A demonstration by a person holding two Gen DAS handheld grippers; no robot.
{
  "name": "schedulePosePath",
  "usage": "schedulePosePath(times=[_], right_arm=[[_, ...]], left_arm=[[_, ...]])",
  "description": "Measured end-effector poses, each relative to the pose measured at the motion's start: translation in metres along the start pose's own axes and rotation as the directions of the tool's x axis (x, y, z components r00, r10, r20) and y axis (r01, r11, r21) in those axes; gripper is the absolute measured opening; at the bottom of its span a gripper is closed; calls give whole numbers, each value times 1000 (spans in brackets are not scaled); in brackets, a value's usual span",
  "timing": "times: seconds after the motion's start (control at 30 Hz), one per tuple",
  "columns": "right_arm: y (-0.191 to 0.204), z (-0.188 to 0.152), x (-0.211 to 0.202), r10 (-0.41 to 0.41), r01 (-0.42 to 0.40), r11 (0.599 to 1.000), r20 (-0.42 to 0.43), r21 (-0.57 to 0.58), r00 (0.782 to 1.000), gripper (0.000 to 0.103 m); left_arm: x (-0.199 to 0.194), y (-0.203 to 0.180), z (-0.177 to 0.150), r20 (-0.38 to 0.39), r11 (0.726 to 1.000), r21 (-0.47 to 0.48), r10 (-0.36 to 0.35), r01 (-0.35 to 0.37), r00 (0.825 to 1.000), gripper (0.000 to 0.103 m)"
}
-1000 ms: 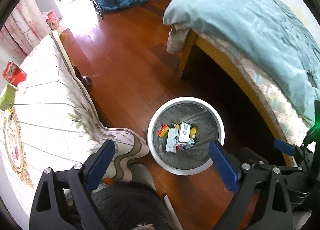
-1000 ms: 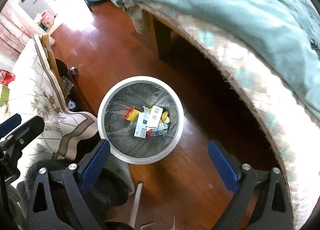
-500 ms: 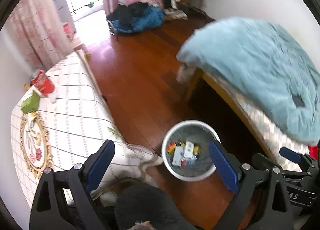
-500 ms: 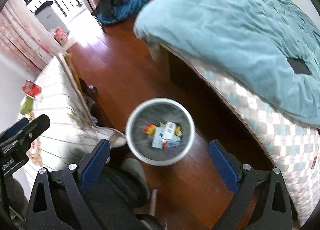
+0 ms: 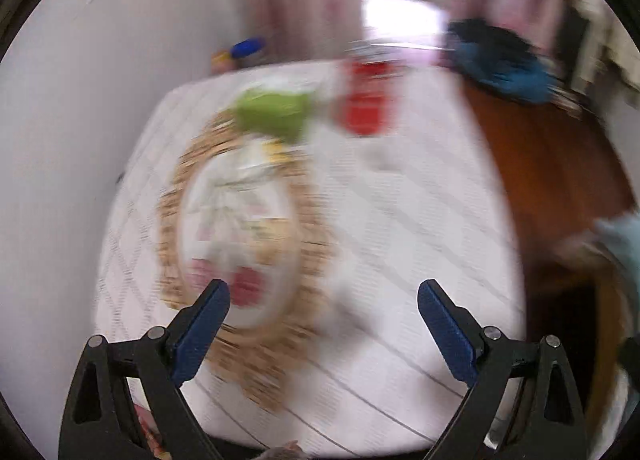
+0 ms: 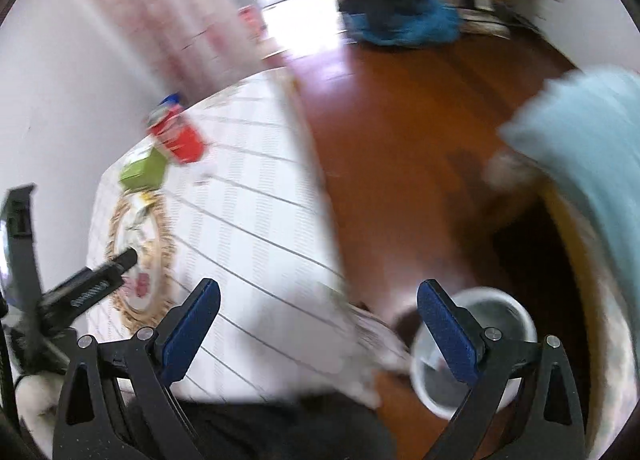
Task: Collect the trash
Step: 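Move both tools back toward the table, then grasp the crumpled chip bag with the left tool while the right tool grasps the clear plastic cup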
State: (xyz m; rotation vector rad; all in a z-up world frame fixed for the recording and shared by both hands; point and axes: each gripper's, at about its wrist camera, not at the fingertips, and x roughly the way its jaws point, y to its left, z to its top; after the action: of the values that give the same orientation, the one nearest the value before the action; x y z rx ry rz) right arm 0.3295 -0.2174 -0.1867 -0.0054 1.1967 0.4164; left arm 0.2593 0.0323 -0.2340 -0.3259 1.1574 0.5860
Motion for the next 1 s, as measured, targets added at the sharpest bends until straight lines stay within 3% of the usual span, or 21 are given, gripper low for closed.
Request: schedulePosePath(times=[0.1, 0.2, 0.3, 0.53, 0.6, 0.7, 0.73, 0.77, 1.0], right_arm=[[52, 32, 58, 50, -51, 996, -26, -77, 998, 100], [93, 60, 115, 97, -104, 989, -72, -101, 993, 96], [119, 83, 161, 125, -135, 986, -102, -100, 987, 74], [150, 114, 231, 188, -197, 978, -130, -63, 974, 74], [156, 117, 241, 186, -196, 978, -135, -67, 973, 73], [163, 118, 253, 192, -203, 976, -134, -76, 972, 56], [166, 118, 253, 186, -197, 976, -119, -88, 975, 47], [168, 117, 253, 187, -198, 975, -112, -99, 976, 43], [177, 107, 239, 152, -164, 971, -76, -175, 985, 43]], left_arm=[[45, 50, 16, -54, 995, -94, 31, -36, 998, 96], [78, 79, 33, -65, 985, -169, 13, -23, 998, 96], [105, 88, 50, -67, 985, -174, -12, 0, 998, 95], [150, 76, 81, -94, 992, -98, -93, 84, 991, 94], [152, 73, 84, -80, 993, -86, -88, 81, 993, 86], [147, 72, 86, -38, 996, -62, -62, 59, 997, 58], [144, 73, 86, -22, 997, -59, -59, 57, 998, 44], [142, 74, 85, -18, 996, -60, -62, 61, 998, 44], [115, 78, 70, 30, 999, -26, -41, 41, 999, 44]])
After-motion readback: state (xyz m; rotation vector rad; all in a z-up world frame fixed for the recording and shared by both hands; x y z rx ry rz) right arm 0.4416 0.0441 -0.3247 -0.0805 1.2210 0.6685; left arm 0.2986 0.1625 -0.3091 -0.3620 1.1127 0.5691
